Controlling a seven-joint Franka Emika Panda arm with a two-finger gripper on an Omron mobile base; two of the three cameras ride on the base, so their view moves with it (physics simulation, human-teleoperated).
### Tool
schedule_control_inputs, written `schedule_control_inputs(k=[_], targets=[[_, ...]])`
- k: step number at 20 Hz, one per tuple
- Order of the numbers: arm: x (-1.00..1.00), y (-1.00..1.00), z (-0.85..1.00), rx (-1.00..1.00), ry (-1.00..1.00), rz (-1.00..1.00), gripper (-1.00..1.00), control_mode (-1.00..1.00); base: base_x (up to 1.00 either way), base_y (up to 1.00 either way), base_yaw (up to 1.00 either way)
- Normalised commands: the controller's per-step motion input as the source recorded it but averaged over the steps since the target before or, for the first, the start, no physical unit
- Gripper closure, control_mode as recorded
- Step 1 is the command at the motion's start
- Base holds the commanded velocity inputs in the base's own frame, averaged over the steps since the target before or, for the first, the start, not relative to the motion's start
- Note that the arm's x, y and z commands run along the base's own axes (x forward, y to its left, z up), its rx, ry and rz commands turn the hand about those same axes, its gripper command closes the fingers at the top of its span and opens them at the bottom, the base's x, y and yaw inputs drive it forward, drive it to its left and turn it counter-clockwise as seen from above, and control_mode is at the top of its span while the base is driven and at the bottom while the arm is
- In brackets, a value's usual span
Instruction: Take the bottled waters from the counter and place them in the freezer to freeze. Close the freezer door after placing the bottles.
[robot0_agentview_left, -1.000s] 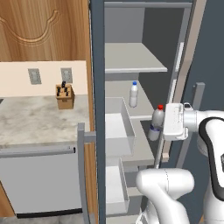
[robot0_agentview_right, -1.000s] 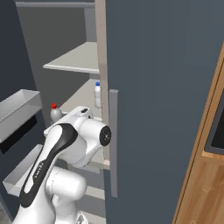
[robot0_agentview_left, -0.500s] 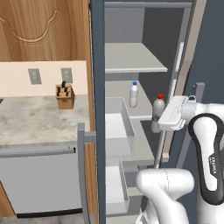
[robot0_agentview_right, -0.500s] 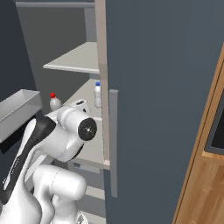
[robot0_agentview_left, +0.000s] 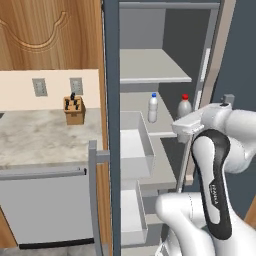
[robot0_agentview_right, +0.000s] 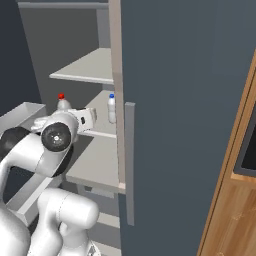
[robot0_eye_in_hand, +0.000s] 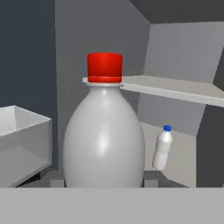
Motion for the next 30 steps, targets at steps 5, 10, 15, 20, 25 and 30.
schedule_control_inputs(k=[5,10,15,20,25,30], targets=[[-0.08,0.00,0.16,0.00,0.00,-0.37,1.00,-1.00,0.00,0.00,0.00],[0.00,0.04,0.35,0.00,-0.02,-0.31,1.00,-1.00,0.00,0.00,0.00],[0.00,0.10,0.39,0.00,-0.01,-0.27,1.00,-1.00,0.00,0.00,0.00],[0.00,0.00,0.37,0.04,-0.01,-0.12,1.00,-1.00,0.00,0.00,0.00],[0.00,0.00,0.05,0.01,-0.17,0.00,1.00,-1.00,0.00,0.00,0.00],[0.00,0.00,0.11,0.00,-0.08,0.06,1.00,-1.00,0.00,0.00,0.00]])
